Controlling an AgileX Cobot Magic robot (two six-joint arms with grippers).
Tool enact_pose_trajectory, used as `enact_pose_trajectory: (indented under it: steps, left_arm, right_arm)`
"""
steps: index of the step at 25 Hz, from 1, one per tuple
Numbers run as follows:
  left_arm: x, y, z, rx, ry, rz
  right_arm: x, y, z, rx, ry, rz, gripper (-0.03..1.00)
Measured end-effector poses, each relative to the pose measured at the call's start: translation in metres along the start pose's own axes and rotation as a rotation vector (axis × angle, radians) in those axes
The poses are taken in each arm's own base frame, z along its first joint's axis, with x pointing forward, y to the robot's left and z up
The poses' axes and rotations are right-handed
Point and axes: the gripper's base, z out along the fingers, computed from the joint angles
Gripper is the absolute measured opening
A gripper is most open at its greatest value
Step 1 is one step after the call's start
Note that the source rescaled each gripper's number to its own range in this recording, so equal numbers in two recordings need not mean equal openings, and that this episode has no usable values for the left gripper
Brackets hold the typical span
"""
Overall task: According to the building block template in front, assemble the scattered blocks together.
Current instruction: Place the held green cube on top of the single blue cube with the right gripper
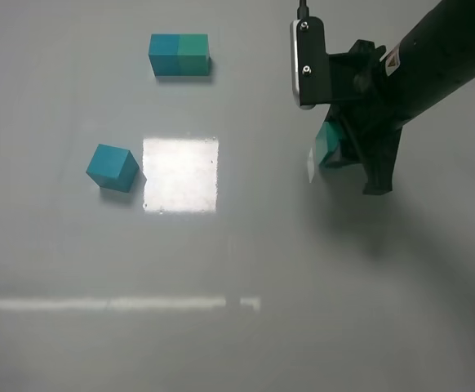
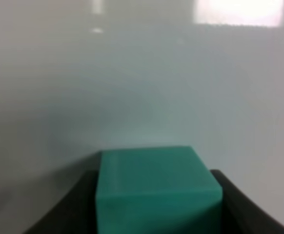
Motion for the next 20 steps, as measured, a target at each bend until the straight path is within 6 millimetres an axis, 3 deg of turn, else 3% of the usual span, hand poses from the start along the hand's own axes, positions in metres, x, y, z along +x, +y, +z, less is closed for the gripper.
enact_pose_trajectory:
  steps: [4,12,20]
  left_arm:
    - [0.0,0.0,0.0,0.0,0.0,0.0]
    - [0.0,0.0,0.0,0.0,0.0,0.0]
    - [0.0,0.0,0.0,0.0,0.0,0.0]
  right_arm:
    - [-0.017,0.005,-0.027,0.02,-0.078,0.156,0.01]
    - [-0.06,0.02,-0.041,-0.047,-0.17,0.275,0.01]
    - [-0.121,0.007,-0.025,-0.068,-0.194,0.264,0.01]
